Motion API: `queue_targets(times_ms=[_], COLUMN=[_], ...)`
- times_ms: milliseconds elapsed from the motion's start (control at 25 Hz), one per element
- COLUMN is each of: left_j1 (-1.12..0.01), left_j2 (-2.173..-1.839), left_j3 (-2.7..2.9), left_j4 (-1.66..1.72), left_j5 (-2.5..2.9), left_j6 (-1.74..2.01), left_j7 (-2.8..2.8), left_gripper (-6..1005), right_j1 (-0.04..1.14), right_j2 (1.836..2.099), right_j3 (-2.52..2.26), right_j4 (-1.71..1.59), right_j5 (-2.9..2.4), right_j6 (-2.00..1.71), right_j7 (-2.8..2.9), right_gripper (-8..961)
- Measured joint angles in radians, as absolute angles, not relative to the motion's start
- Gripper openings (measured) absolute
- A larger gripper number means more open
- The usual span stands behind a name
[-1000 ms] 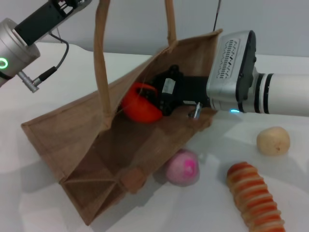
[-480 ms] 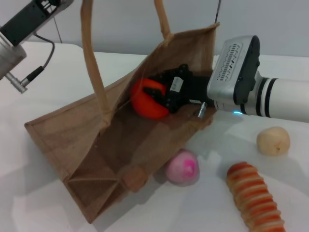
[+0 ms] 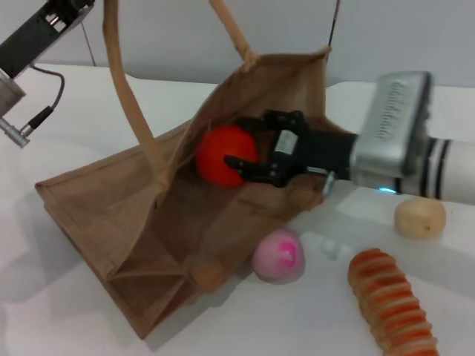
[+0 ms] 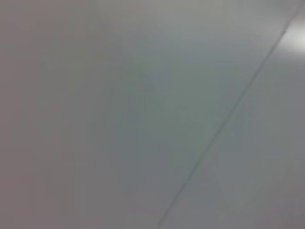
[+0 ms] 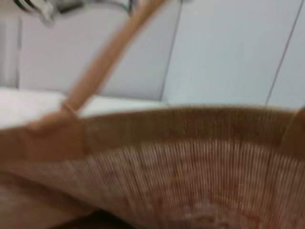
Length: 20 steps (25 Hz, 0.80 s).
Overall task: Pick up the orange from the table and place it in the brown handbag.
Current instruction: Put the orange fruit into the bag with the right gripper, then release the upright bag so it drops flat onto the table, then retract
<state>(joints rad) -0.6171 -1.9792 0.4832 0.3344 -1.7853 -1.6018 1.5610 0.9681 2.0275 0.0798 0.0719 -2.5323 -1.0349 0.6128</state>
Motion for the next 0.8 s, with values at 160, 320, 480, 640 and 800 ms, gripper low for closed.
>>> queue_targets(times_ms=[160,320,480,640,800], left_j1=[-0.614,-0.614,-0.613,-0.616,-0.623], left_j2=[-1.978,-1.972,-1.973,-1.971,-1.97], left_j3=[0.483,0.49,0.495,0.495,0.495], left_j4=[0.319,0.312,0.308,0.279,0.263], left_j5=[-1.783,-1.774,-1.772,-1.772,-1.772], left_j6=[-1.522,-1.452,-1.388,-1.354,-1.328], left_j7=[1.57,1.572,1.593,1.654,1.702], left_gripper=[123,123,122,122,138], right_j1=[0.911,0.849,0.766,0.722,0.678], right_j2=[2.026,2.025,2.025,2.025,2.027], right_j3=[0.112,0.165,0.278,0.311,0.322], right_j4=[-0.006,-0.095,-0.204,-0.231,-0.23], right_j5=[-2.528,-2.527,-2.496,-2.421,-2.291], right_j6=[-1.154,-1.244,-1.349,-1.396,-1.423], right_j7=[0.632,0.661,0.682,0.677,0.658], right_gripper=[669,741,758,758,757])
